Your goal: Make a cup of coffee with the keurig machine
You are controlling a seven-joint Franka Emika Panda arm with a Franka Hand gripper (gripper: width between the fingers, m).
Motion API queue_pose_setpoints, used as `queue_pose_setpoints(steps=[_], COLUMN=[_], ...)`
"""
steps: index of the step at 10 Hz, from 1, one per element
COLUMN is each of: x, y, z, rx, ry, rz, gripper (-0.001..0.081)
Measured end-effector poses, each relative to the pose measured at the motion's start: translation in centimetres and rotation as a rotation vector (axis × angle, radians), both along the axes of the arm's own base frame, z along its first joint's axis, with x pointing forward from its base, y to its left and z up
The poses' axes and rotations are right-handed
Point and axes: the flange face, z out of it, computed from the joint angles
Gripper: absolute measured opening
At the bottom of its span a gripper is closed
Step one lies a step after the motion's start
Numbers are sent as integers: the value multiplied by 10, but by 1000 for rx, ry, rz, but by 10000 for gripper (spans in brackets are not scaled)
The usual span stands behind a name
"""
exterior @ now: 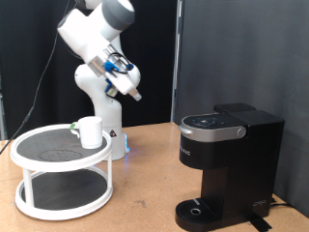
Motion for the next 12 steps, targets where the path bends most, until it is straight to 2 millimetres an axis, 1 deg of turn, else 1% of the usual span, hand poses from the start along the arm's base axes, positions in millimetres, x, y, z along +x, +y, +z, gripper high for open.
queue_pose_setpoints(steps=[2,3,6,7,9,11,12], x=[0,-4,-29,-41,-64,-80,-86], y=[-1,-6,-41,-51,-73,-98,-105], z=[-3,-4,-6,-6,1,7,9], rx=[-10,-3,47,62,77,66,60], ry=[5,6,22,60,136,144,136], rz=[3,-14,-111,-91,-43,-70,-85], gripper=[0,0,0,0,0,0,0])
